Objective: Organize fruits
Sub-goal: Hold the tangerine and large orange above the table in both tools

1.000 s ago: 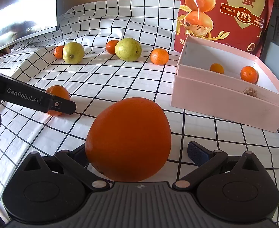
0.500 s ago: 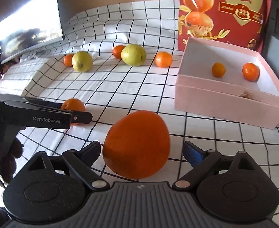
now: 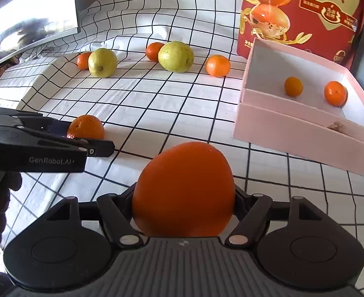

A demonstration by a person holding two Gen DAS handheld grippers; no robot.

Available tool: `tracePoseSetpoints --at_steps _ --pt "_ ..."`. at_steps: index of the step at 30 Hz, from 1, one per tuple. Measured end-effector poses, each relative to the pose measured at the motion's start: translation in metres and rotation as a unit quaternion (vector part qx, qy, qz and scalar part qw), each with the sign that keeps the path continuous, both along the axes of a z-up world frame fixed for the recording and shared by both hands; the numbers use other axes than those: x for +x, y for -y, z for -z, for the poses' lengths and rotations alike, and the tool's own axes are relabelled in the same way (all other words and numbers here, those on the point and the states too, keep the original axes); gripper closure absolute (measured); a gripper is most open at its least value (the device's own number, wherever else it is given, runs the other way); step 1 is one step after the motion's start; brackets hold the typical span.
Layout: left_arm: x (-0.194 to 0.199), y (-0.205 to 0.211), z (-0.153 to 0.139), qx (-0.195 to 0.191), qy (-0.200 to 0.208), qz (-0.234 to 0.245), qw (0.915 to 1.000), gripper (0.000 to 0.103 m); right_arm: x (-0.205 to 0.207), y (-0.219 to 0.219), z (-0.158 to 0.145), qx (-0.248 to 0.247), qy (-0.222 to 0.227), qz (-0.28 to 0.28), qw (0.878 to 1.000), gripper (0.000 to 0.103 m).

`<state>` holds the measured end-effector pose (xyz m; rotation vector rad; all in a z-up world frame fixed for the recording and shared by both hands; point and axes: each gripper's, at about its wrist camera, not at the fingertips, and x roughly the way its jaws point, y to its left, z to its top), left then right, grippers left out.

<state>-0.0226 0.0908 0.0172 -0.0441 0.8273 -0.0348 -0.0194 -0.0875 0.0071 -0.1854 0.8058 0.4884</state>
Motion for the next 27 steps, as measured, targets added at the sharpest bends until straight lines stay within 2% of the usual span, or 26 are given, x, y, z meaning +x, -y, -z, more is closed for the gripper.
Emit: tracePoseSetpoints --at_steps 5,9,13,19,27 --pt "0.0 0.002 -0.003 -0.003 -0.01 0.0 0.9999 0.05 -0.009 0.01 -0.002 -0.007 0.004 0.007 1.0 0.031" --pt "-0.004 0.013 -0.003 -0.024 -0.017 0.035 0.999 0.05 -0.013 0.011 -0.002 -0.011 0.008 0.005 1.0 0.03" --pt "-0.011 0.03 -0.002 -0.019 -0.018 0.068 0.9973 0.05 -0.013 0.006 -0.002 -0.02 0.017 0.008 1.0 0.03" --pt "-0.015 0.03 -0.003 -0.033 -0.024 0.068 0.9969 0.05 -0.011 0.005 0.005 -0.022 0.008 0.018 1.0 0.029" --pt "-0.02 0.019 -0.004 -0.039 -0.024 0.045 0.9979 0.05 -0.009 0.002 0.007 -0.024 0.02 0.021 0.999 0.028"
